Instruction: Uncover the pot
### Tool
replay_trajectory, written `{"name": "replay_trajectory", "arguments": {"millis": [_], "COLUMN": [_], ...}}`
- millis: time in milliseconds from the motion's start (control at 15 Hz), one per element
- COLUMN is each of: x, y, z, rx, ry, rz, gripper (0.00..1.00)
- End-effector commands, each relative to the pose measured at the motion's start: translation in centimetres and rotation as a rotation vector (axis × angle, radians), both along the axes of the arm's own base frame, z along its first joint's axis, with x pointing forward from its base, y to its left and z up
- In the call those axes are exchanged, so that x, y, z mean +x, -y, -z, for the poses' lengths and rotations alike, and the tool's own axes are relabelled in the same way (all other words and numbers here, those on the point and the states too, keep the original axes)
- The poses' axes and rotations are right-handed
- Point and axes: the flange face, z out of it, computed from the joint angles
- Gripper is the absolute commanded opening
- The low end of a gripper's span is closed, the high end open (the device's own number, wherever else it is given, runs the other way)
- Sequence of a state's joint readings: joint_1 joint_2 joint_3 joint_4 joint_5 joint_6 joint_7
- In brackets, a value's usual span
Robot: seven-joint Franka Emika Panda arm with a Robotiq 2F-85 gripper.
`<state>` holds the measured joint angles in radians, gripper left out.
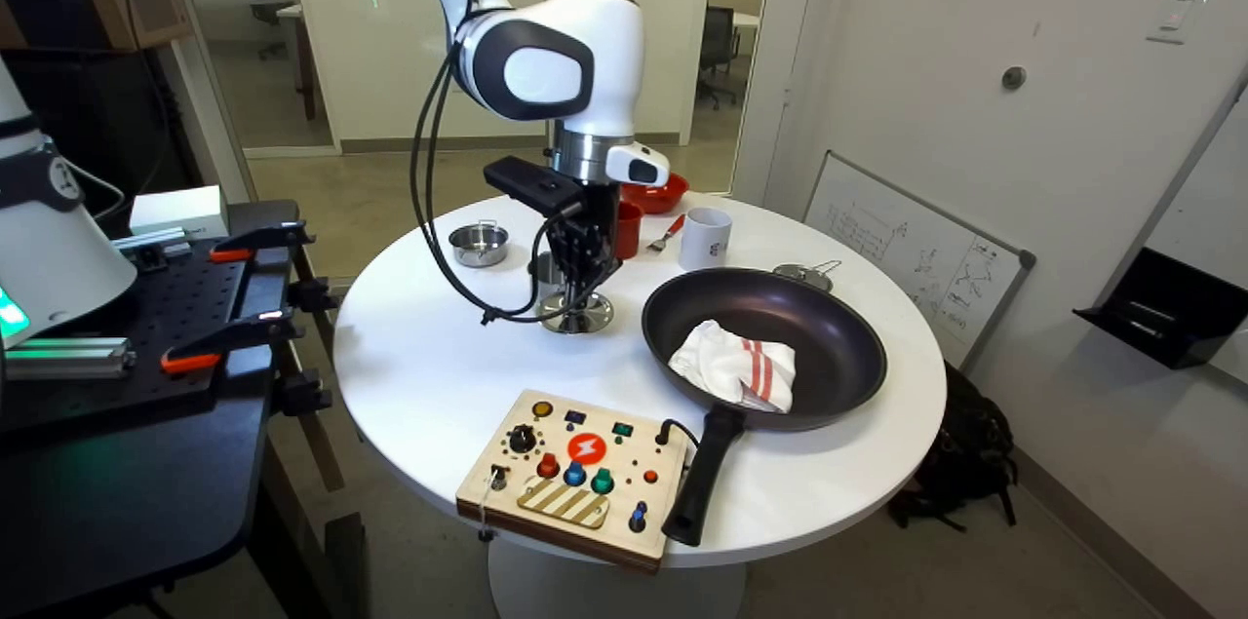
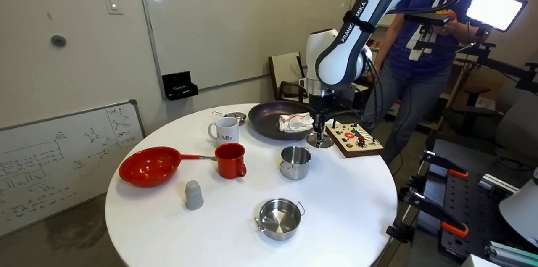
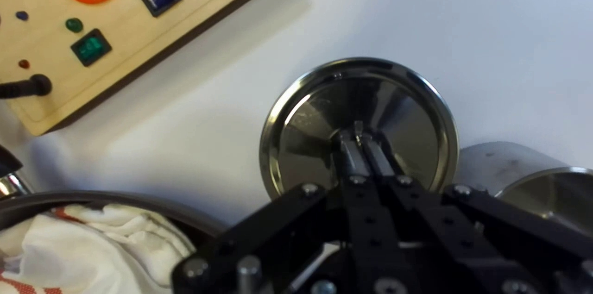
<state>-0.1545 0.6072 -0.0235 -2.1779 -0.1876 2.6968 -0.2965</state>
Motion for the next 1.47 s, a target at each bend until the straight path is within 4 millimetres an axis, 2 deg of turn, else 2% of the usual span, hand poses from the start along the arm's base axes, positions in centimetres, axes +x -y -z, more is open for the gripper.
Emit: {"name": "replay_trajectory", "arguments": {"millis": [0, 533, 600, 800, 867, 1267, 1333, 1400], "x": [1.5, 3.2, 3.3, 3.3, 3.2, 2.2, 2.1, 2.0], "y": [0.6, 1.1, 1.2, 1.3, 1.4, 1.2, 1.1, 1.1], "z": [1.3, 3.8, 3.9, 4.2, 4.2, 2.7, 2.5, 2.3], "rx": [-0.008, -0.004, -0.002, -0.004, -0.004, -0.019, -0.02, -0.019], "ry": [-0.018, -0.075, -0.082, -0.084, -0.084, -0.059, -0.053, -0.05], "rz": [0.025, 0.026, 0.028, 0.039, 0.04, 0.056, 0.061, 0.063], "gripper": [0.06, 0.06, 0.29, 0.45, 0.54, 0.96, 1.0, 1.0]}}
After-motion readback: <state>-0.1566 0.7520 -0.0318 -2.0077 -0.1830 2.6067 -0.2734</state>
